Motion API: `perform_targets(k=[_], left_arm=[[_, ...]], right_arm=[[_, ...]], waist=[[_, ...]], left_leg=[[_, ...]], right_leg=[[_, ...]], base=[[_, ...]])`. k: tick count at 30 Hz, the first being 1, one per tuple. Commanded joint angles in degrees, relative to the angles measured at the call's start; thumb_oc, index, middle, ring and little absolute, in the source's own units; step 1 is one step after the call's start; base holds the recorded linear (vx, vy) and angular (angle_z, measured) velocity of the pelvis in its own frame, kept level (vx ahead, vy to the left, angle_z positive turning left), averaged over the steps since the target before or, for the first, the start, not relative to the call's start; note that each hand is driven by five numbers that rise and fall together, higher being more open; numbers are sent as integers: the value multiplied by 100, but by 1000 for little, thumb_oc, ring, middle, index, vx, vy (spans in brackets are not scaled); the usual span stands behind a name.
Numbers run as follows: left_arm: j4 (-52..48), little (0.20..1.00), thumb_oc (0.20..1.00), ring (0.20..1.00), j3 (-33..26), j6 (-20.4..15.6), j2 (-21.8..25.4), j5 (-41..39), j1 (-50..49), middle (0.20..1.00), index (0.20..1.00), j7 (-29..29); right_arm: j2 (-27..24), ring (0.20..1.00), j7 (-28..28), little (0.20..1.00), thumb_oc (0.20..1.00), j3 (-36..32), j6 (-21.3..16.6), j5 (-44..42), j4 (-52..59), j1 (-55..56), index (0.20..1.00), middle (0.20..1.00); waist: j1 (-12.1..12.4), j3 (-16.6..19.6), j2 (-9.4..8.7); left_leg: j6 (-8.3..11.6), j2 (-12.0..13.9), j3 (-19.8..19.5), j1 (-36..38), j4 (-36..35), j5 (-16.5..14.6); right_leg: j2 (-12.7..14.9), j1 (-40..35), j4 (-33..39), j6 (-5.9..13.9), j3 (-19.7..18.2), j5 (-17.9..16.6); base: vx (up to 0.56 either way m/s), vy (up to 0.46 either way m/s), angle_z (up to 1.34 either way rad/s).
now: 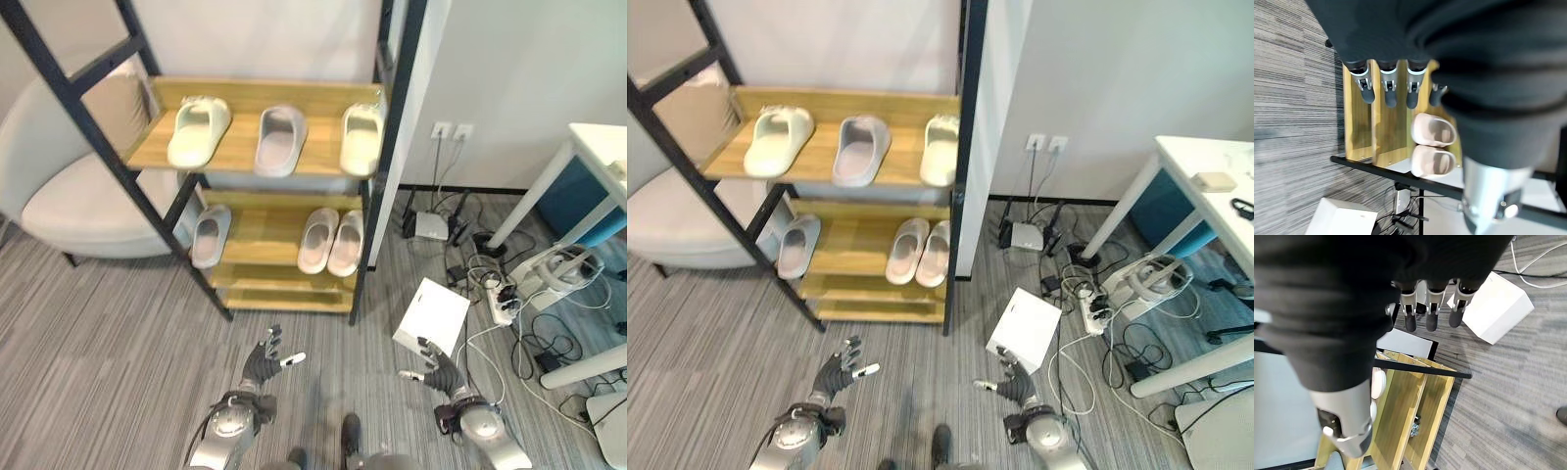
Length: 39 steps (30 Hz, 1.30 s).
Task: Arrange the slippers neatly on the shoe rack.
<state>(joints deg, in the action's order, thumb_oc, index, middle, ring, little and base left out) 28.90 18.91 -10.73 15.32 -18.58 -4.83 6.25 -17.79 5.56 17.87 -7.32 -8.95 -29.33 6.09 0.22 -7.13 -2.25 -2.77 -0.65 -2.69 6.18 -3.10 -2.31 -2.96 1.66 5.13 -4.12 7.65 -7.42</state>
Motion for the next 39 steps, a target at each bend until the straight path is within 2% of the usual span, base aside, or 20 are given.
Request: perform_targets(k=[1, 2, 3, 4, 5, 6, 8, 9, 10, 13, 17, 19, 21, 22, 23, 25, 27, 31, 36, 39], left_arm=[[152, 1000, 1000, 1000, -150, -230, 18, 83, 403, 1000, 1000, -15], [181, 1000, 1000, 1000, -143, -227, 9, 63, 442, 1000, 1000, -12], [212, 1000, 1000, 1000, -156, -245, 8, 22, 498, 1000, 1000, 30], [240, 1000, 1000, 1000, -164, -257, 5, -9, 519, 1000, 1000, 63], [246, 1000, 1000, 1000, -181, -281, -5, -57, 531, 1000, 1000, 79], [215, 1000, 1000, 1000, -204, -267, -31, -91, 491, 1000, 1000, 78], [184, 1000, 1000, 1000, -166, -218, -42, -42, 458, 1000, 1000, 133], [200, 1000, 1000, 1000, -128, -184, -52, 34, 457, 1000, 1000, 163], [222, 1000, 1000, 1000, -115, -183, -53, 51, 474, 1000, 1000, 166], [300, 1000, 1000, 1000, -57, -206, -67, 102, 491, 1000, 1000, 155], [237, 1000, 1000, 1000, 40, -178, 89, 228, 457, 1000, 1000, 57], [223, 1000, 1000, 1000, 52, -147, 156, 276, 478, 1000, 1000, 48], [230, 1000, 1000, 1000, 65, -153, 204, 276, 522, 1000, 1000, 66], [166, 1000, 1000, 1000, 35, -158, 244, 258, 554, 1000, 1000, 59], [138, 1000, 1000, 1000, 12, -169, 237, 224, 559, 1000, 1000, 64], [87, 1000, 1000, 1000, 31, -173, 278, 243, 560, 1000, 1000, 46], [99, 1000, 1000, 1000, 38, -186, 270, 290, 597, 1000, 1000, 21], [150, 1000, 1000, 1000, 49, -151, 111, 261, 452, 1000, 1000, 1], [100, 1000, 1000, 1000, 57, -128, 100, 275, 411, 1000, 1000, 14], [158, 1000, 1000, 1000, 40, -112, 76, 365, 400, 1000, 1000, 82]], right_arm=[[-64, 1000, -37, 1000, 1000, -122, -301, -67, 254, -216, 1000, 1000], [-77, 1000, -42, 1000, 1000, -108, -310, -85, 276, -240, 1000, 1000], [-91, 1000, -33, 1000, 1000, -92, -329, -133, 299, -278, 1000, 1000], [-107, 1000, -25, 1000, 1000, -96, -320, -153, 319, -281, 1000, 1000], [-123, 1000, -28, 1000, 1000, -92, -305, -150, 299, -275, 1000, 1000], [-148, 1000, -37, 1000, 1000, -91, -287, -129, 292, -239, 1000, 1000], [-161, 1000, -1, 1000, 1000, -132, -256, -129, 273, -170, 1000, 1000], [-177, 1000, 89, 1000, 1000, -164, -223, -125, 257, -172, 1000, 1000], [-181, 1000, 125, 1000, 1000, -187, -202, -109, 240, -187, 1000, 1000], [-178, 1000, 109, 1000, 1000, -244, -167, 12, 234, -189, 1000, 1000], [-104, 1000, 74, 1000, 1000, -227, -134, 101, 210, -199, 1000, 1000], [-32, 1000, 65, 1000, 1000, -210, -107, 75, 175, -219, 1000, 1000], [24, 1000, 42, 1000, 1000, -152, -101, 60, 152, -243, 1000, 1000], [82, 1000, 33, 1000, 1000, -123, -87, 54, 118, -226, 1000, 1000], [101, 1000, 46, 1000, 1000, -109, -95, 44, 119, -261, 1000, 1000], [90, 1000, 58, 1000, 1000, -79, -79, 32, 113, -311, 1000, 1000], [106, 1000, 73, 1000, 1000, -88, -73, -34, 41, -329, 1000, 1000], [84, 1000, 53, 1000, 1000, -94, -103, -39, 36, -138, 1000, 1000], [68, 1000, 74, 1000, 1000, -84, -111, 85, 151, -37, 1000, 1000], [-37, 1000, 259, 1000, 1000, -59, -104, 653, 457, 46, 1000, 1000]], waist=[[7, -381, -86], [22, -472, -86], [37, -552, -110], [61, -600, -129], [89, -627, -150], [76, -596, -185], [21, -541, -206], [-44, -503, -201], [-62, -482, -180], [-112, -296, -61], [-57, -193, -60], [-41, -202, -53], [-57, -260, -29], [-43, -366, 24], [-4, -385, 44], [38, -441, 56], [31, -442, -2], [16, -214, -54], [-10, -178, -44], [-41, -174, -29]], left_leg=[[292, -121, -159, -291, 914, -359], [344, -170, -182, -567, 1478, -368], [384, -241, -249, -922, 2101, -246], [405, -278, -311, -1126, 2389, -188], [386, -272, -331, -1190, 2274, -268], [327, -206, -284, -1118, 1776, -421], [252, 33, -164, -1157, 966, -141], [240, 121, -6, -1269, 225, 35], [247, 135, 11, -1265, -76, 125], [262, 59, -190, -1230, -190, 340], [42, -91, -96, -894, -190, 219], [-70, -152, -30, -745, -190, 111], [-185, -217, 19, -620, -190, 27], [-238, -200, 43, -473, -190, -67], [-211, -165, 95, -433, -190, -102], [-151, -119, 163, -399, -190, -116], [-119, -119, 130, -344, -190, -99], [-36, -78, 52, -168, -190, -198], [-10, -60, 11, -90, -190, -227], [-2, -56, 9, -47, -190, -260]], right_leg=[[410, -845, -13, 490, -100, 1211], [407, -874, -13, 459, -80, 1214], [422, -883, -13, 421, -60, 1185], [428, -896, -13, 407, -48, 1189], [449, -926, -13, 416, -65, 1214], [503, -949, -13, 444, -39, 1257], [522, -983, -13, 446, 108, 1341], [524, -1037, -13, 439, 259, 1474], [518, -1062, -13, 437, 294, 1486], [591, -1120, -149, 558, 281, 1488], [881, -992, -727, 749, 139, 1489], [968, -728, -1383, 845, 76, 1425], [1067, -363, -2173, 955, 41, 1126], [1034, 65, -2683, 929, 28, 1055], [942, 134, -2254, 864, 127, 1196], [824, -60, -1250, 831, 326, 1180], [683, -235, -610, 852, 3, 1075], [596, -786, -13, 747, 58, 1010], [576, -892, -13, 720, 82, 1081], [563, -937, -13, 718, 29, 1130]], base=[[-72, -68, 2], [-93, -48, 12], [-55, -24, 17], [-4, -9, 15], [86, 21, -16], [135, 36, -15], [165, 78, 17], [159, 127, 28], [188, 206, 51], [383, 382, 51], [315, 323, -26], [205, 262, -29], [168, 234, -30], [174, 144, -5], [155, 50, 11], [75, -96, 11], [132, -152, 5], [178, -148, 37], [55, -41, -4], [13, -17, -13]])
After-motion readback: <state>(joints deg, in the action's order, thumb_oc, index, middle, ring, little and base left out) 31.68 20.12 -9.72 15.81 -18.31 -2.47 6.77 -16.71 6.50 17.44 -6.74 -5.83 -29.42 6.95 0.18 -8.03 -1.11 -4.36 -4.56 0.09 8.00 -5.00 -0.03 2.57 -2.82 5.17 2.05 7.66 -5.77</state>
